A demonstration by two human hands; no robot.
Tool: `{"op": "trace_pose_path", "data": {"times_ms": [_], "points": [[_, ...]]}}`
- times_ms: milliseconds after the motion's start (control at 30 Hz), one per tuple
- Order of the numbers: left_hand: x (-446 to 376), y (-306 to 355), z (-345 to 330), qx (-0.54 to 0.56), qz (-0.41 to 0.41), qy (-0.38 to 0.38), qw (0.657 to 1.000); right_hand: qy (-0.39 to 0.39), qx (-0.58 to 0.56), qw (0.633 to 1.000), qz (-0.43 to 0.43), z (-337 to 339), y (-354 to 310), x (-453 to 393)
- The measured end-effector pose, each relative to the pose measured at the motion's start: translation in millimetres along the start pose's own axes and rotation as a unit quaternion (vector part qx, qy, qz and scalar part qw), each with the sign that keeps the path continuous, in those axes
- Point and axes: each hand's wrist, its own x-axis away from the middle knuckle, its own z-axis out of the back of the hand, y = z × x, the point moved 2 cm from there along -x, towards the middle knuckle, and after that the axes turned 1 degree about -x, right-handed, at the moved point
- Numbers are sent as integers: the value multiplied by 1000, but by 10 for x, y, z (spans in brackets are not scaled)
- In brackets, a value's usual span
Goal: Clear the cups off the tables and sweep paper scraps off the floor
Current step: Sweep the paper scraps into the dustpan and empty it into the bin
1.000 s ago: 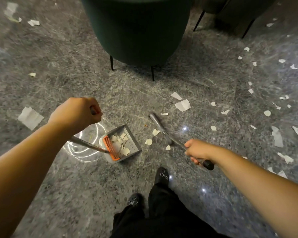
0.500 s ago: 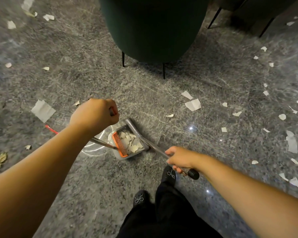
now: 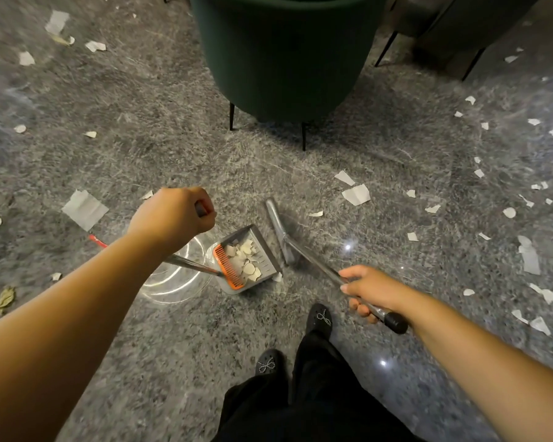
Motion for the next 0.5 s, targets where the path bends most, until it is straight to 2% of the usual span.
{"op": "trace_pose_path", "data": {"times_ms": [133,233,500], "points": [[160,-98,12,18,38,40,998,39,-39,998,11,-16,38,97],[138,-114,63,24,39,36,998,57,-63,996,16,49,55,112],[-64,163,95,27,-43,-29,998,67,-68,995,7,321,81,-1]]}}
